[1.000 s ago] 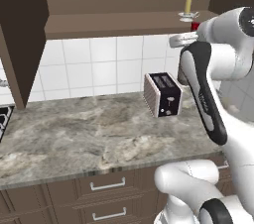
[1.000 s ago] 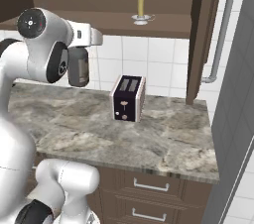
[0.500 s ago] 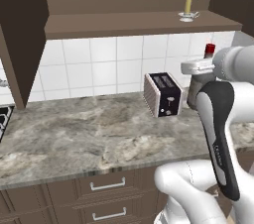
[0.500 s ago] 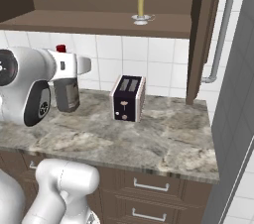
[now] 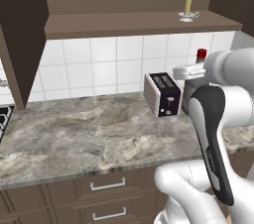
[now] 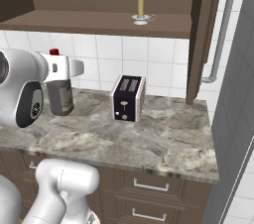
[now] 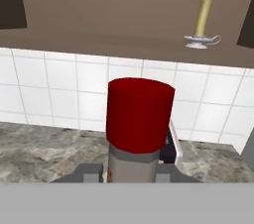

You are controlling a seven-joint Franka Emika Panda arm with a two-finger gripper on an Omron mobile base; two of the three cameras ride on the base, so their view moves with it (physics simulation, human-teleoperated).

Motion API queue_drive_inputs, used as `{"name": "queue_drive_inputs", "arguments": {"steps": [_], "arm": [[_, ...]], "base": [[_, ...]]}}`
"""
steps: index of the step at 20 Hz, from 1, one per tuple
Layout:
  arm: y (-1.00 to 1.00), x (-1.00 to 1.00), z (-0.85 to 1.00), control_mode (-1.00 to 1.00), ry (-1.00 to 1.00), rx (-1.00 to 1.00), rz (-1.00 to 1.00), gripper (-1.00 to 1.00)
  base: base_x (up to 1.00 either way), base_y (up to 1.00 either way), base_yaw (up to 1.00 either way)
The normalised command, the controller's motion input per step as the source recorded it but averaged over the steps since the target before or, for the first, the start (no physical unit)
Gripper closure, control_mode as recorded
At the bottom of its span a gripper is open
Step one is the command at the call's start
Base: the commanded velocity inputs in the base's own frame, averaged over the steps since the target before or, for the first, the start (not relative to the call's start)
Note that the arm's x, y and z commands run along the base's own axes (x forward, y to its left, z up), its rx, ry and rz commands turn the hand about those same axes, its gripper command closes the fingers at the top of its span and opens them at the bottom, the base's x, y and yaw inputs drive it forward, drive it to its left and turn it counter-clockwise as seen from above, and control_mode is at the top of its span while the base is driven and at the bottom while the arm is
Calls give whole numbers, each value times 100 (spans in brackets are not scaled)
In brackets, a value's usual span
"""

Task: Get the candle and the liquor from the cabinet and move them to the dining counter.

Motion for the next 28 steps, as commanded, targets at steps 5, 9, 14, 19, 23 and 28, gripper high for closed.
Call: {"name": "queue_drive_inputs", "arguments": {"steps": [5,9,14,19,23,28], "arm": [[3,0,-4,-100,2,0,0,100],[0,0,0,-100,1,0,0,100],[0,0,0,-100,0,0,0,100],[0,0,0,-100,0,0,0,100],[0,0,0,-100,0,0,0,100],[0,0,0,-100,0,0,0,100]], "base": [[0,0,0],[0,0,0],[0,0,0],[0,0,0],[0,0,0],[0,0,0]]}}
